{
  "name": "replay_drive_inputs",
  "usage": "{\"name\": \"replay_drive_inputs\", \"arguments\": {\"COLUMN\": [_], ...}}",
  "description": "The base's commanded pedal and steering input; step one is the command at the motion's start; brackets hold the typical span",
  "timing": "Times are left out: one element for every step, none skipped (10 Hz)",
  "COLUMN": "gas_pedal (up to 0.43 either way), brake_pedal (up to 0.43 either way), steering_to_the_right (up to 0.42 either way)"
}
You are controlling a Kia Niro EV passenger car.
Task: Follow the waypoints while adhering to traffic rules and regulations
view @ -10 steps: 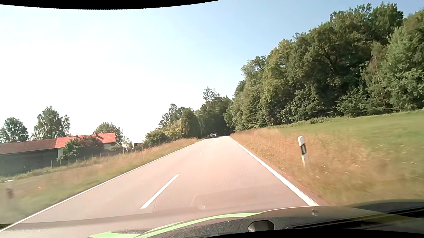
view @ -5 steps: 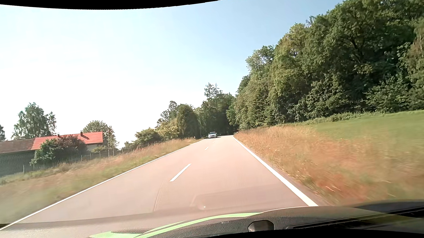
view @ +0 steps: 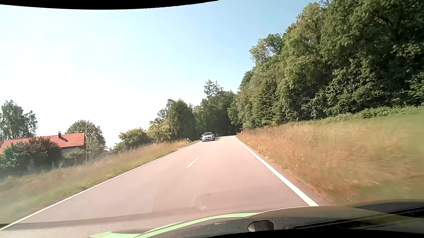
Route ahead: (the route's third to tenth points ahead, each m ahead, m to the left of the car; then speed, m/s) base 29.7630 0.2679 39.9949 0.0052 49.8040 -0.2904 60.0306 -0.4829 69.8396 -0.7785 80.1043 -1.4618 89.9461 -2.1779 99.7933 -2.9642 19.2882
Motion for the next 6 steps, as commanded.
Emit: {"name": "replay_drive_inputs", "arguments": {"gas_pedal": [0.240,0.240,0.240,0.240,0.209,0.157], "brake_pedal": [0.000,0.000,0.000,0.000,0.000,0.000], "steering_to_the_right": [-0.003,-0.002,-0.001,-0.001,-0.001,-0.001]}}
